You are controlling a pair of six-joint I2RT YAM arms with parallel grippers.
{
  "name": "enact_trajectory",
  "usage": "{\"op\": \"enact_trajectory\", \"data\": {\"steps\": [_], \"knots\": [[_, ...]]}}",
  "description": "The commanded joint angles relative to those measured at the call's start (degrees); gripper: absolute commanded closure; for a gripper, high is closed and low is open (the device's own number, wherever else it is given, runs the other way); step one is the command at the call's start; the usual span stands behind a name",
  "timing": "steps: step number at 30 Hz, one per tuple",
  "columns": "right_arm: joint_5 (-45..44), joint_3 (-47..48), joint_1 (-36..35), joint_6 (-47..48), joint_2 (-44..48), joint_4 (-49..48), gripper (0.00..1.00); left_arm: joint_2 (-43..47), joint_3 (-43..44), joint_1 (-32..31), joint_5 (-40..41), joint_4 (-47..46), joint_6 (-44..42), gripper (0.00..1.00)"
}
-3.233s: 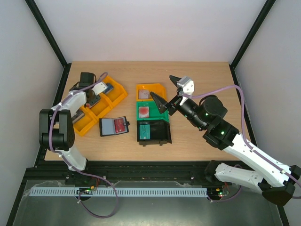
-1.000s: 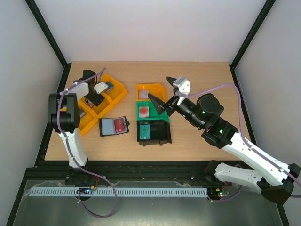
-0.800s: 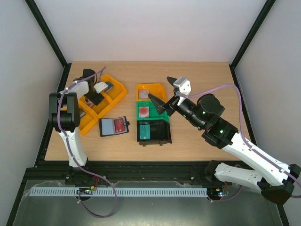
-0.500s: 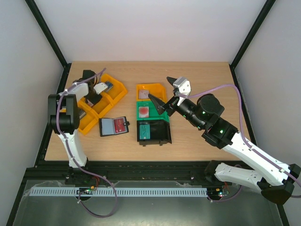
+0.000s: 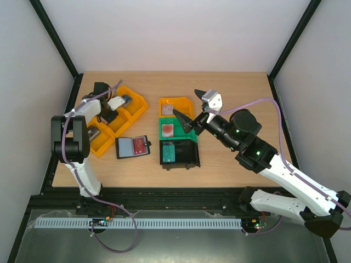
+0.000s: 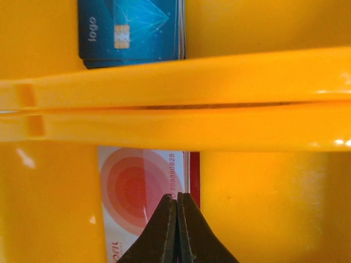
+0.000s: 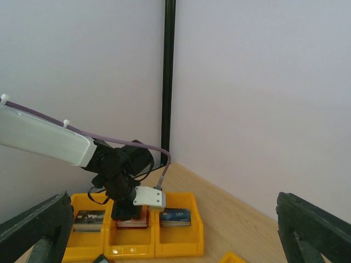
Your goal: Take the credit cards out of the card holder
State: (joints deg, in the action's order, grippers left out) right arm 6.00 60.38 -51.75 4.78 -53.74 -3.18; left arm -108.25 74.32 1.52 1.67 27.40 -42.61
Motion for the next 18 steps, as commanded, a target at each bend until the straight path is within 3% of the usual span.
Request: {"op": "enact_trajectory", "data": {"steps": [1,6,8,10,15,18], "knots": [[0.18,1.78,0.16,0.59,0.46,0.1,0.01,3.38,-0.39,-0.11,-1.36,-0.61,0.44,0.98],[0.15,1.67,0.22,0.68,0.56,0.28,0.01,3.63,-0.13,-0.11,-1.07,-1.19,0.9,0.97],[0.22,1.72,0.14,0.67,0.63,0.32,0.01,1.48,1.75,-0.04,-0.18,0.57,1.44,0.68],[0.24,1.72,0.2,0.67,0.69,0.37,0.01,-1.23,3.77,0.14,0.4,3.08,1.83,0.52],[0.07,1.63,0.19,0.61,1.37,0.67,0.01,-5.18,4.92,0.35,1.61,5.44,2.66,0.3],[-0.02,1.43,0.17,0.67,1.61,0.81,0.02,-7.43,5.23,0.33,1.63,5.95,3.19,0.27]]}}
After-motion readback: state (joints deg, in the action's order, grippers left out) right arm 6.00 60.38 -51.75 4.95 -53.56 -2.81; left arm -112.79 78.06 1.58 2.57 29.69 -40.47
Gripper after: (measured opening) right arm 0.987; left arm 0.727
